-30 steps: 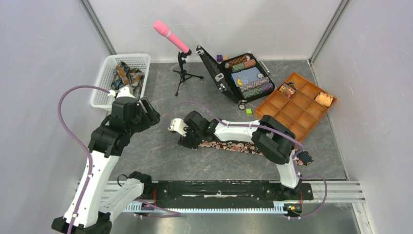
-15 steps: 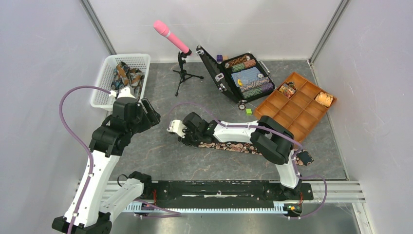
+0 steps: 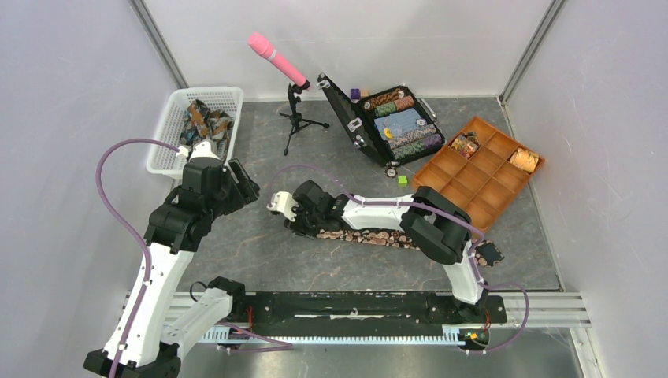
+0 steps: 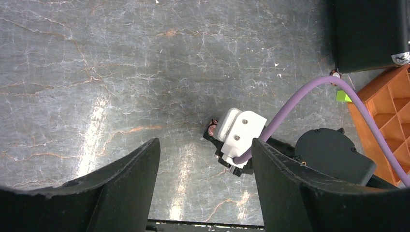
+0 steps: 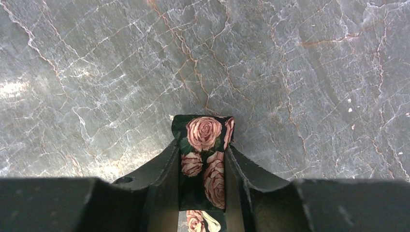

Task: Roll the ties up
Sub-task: Roll the tie at the center of the board.

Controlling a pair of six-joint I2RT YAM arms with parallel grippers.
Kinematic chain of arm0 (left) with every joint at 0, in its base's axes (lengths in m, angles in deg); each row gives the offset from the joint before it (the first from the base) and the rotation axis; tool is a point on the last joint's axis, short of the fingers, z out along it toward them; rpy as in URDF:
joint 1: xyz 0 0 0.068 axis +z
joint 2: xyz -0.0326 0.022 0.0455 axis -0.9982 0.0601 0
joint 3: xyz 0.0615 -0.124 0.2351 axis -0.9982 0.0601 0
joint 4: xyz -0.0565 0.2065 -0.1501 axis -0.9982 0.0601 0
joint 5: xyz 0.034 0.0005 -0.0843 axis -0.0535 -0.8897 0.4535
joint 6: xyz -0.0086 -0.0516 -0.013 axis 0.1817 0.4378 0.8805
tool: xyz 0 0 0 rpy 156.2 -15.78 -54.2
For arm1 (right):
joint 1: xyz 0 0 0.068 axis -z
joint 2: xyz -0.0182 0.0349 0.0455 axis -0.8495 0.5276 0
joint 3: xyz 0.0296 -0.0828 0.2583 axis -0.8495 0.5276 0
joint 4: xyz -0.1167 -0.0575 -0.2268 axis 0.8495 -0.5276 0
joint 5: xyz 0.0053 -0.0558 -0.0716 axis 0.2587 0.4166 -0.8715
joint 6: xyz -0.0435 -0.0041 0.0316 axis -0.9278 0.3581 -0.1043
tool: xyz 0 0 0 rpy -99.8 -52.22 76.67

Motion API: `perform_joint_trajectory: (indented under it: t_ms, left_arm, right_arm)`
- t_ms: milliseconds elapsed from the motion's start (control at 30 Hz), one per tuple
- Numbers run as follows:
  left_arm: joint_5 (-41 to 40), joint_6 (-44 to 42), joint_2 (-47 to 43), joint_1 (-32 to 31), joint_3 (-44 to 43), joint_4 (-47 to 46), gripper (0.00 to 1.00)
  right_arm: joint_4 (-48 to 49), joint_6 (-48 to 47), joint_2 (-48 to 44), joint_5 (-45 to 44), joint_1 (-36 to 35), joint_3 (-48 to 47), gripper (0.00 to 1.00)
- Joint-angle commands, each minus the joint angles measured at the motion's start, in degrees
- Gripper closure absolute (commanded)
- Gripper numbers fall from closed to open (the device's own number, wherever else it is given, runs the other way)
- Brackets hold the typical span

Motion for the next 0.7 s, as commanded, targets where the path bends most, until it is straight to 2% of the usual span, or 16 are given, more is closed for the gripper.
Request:
perform_joint_trajectory:
  t_ms: [0,67,133,233,333,667]
  left_arm:
    - [0.8,-0.3,-0.2,0.3,0.2,-2.1,0.24]
    - [0.8,-0.3,-0.2,0.3,0.3,-2.0,0.24]
    - [0.9,-0.3,-0.2,0.3,0.4,-2.1,0.24]
    - [1.1,-0.3,-0.2,0.3,0.5,-2.3,0.24]
    - [1.5,-0.2,0.3,0.3,0.5,-2.6,0.24]
    - [1.7,-0.3,0.9,0.3,0.6,-3.1,0.24]
  right_arm:
    - [-1.2,1.0,2.6,1.0,-0.3,-0.7,0.68]
    - [-0.9,1.3,2.8,1.1,-0.3,-0.5,0.74]
    - [-0.6,1.6,3.0,1.2,-0.3,-0.4,0.74]
    - [-0.2,2.2,3.1,1.5,-0.3,0.0,0.53]
    - [0.6,2.7,2.3,1.2,-0.3,0.6,0.41]
    - [4.5,7.5,-3.7,-2.3,0.3,-0.1,0.16]
